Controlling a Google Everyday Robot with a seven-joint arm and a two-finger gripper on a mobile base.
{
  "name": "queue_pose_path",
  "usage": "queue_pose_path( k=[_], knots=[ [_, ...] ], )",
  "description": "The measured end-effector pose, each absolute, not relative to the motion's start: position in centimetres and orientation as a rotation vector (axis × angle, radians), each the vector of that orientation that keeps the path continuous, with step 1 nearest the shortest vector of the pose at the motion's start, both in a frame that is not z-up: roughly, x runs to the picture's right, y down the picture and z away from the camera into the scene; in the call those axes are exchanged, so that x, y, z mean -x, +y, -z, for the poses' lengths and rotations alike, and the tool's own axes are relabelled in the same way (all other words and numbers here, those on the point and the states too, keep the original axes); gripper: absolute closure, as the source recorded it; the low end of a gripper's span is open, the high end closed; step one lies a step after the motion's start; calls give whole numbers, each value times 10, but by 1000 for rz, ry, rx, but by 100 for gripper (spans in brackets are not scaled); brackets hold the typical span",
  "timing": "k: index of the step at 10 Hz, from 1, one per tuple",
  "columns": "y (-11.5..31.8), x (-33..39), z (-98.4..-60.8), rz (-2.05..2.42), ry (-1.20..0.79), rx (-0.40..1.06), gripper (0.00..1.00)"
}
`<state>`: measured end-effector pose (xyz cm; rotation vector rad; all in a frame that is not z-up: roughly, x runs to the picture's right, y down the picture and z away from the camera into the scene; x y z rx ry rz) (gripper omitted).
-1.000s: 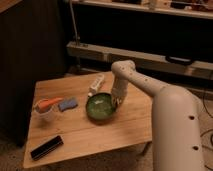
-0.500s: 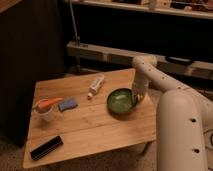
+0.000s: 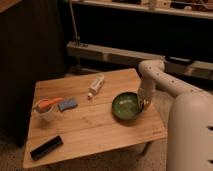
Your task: Drag the ceramic bowl in a circle
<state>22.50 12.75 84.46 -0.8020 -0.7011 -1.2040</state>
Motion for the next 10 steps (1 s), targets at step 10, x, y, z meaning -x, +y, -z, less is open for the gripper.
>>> queue_pose_path(
  k=[10],
  knots=[
    [249, -70, -723, 1335, -869, 613, 100]
  ],
)
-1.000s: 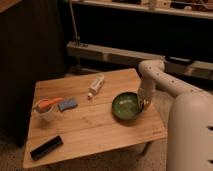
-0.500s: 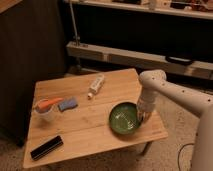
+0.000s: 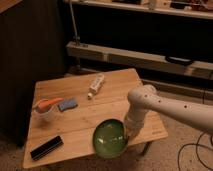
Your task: Drag the ceramic bowl in a circle
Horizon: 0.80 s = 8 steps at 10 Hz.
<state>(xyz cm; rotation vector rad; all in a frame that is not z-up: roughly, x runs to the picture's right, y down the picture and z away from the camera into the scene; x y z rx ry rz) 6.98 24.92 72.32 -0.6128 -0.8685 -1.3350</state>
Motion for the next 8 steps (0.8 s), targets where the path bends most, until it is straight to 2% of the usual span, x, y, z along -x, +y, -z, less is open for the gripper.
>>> queue_pose_path(
  k=[2, 5, 8],
  knots=[
    [251, -30, -725, 1350, -891, 574, 100],
    [233, 5, -754, 1339, -918, 553, 100],
    [184, 9, -806, 1324, -896, 557, 100]
  ],
)
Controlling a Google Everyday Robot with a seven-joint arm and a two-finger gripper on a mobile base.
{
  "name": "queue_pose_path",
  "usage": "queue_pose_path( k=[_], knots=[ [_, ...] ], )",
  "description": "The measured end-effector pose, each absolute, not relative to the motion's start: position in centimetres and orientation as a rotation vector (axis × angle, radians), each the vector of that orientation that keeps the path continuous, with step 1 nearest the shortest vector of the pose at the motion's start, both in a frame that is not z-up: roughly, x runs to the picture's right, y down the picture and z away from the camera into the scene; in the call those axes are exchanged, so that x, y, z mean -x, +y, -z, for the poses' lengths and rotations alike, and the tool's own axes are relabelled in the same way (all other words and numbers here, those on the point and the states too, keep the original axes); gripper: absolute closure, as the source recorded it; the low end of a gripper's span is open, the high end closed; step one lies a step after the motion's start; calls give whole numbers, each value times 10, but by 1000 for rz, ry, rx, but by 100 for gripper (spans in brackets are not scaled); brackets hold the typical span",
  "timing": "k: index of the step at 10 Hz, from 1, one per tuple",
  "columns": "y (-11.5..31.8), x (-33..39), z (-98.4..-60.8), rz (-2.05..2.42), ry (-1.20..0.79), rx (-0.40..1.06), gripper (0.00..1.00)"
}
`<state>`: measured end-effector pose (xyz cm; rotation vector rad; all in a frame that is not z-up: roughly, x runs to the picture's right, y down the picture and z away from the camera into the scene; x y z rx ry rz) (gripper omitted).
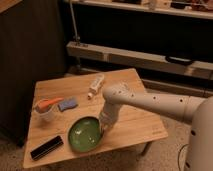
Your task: Drag the ceramic bowl in a circle
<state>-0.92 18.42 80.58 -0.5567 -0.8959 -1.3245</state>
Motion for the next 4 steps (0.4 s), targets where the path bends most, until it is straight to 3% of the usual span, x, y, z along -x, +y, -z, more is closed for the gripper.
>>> queue_pose_path(
  k=[4],
  knots=[
    [114, -22, -873, 1289, -817, 602, 100]
  ],
)
